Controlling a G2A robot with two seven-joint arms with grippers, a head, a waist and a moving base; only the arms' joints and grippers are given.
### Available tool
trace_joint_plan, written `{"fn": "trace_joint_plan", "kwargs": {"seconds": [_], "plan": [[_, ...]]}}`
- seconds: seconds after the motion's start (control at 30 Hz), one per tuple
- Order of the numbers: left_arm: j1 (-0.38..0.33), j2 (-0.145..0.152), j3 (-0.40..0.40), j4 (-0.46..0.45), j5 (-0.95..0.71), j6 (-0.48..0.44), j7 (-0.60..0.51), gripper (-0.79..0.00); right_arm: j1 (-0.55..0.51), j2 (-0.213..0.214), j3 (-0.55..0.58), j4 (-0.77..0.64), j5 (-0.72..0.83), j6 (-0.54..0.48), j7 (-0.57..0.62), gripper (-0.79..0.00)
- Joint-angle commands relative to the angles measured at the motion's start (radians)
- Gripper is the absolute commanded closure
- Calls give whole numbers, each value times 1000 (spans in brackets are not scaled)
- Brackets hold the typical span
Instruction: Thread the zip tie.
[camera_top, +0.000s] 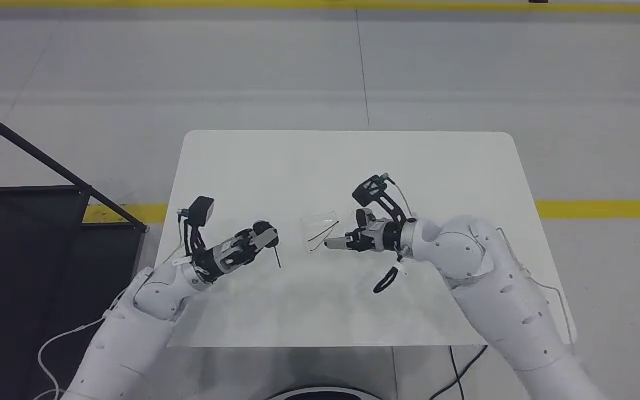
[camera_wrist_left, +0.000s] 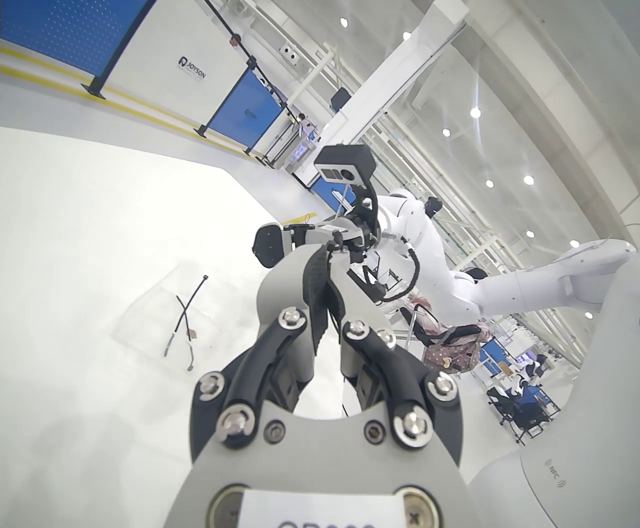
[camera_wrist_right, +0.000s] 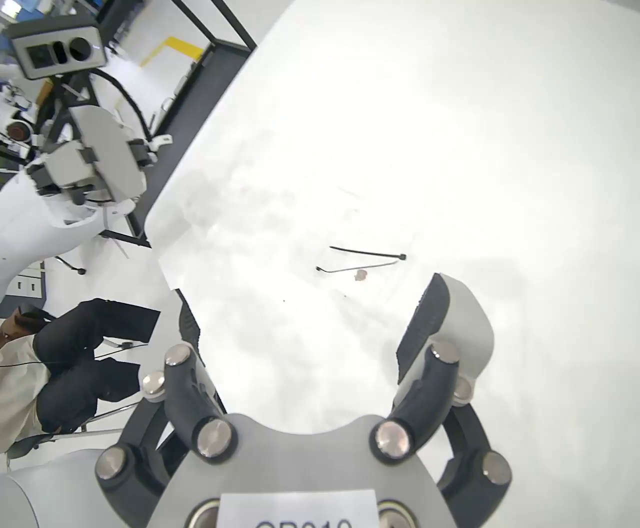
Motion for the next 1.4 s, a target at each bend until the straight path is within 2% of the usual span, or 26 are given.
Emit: {"fn": "trace_joint_plan", "kwargs": {"seconds": [0.0,0.2,0.37,0.5,0.53,0.63,0.7,0.8,0.9,1.37], "plan": [[0,0,0,0,0,0,0,0,-1,0,1,-1,1,-2,-3,-785],[1,-1,-1,-5,7,11,5,0,-7,0,-5,0,-9,-2,-3,-785],[15,-7,0,-30,76,43,52,0,19,-15,-65,20,-107,110,-13,-785],[19,-9,0,-24,89,36,69,0,72,-35,-113,75,-120,150,-13,-785],[21,-9,-2,-21,90,32,72,0,89,-42,-127,95,-113,150,-13,-680],[25,-9,-7,-16,91,25,78,0,119,-55,-150,137,-101,149,-14,-437],[27,-9,-10,-14,90,22,80,0,141,-64,-165,171,-94,152,-14,-305],[29,-9,-12,-14,90,20,79,0,174,-78,-191,216,-127,205,-11,-262],[31,-9,-14,-15,90,19,77,0,193,-92,-216,240,-136,236,-15,-252],[25,-9,-8,-2,79,9,56,0,235,-124,-236,302,-131,240,-19,-182]]}}
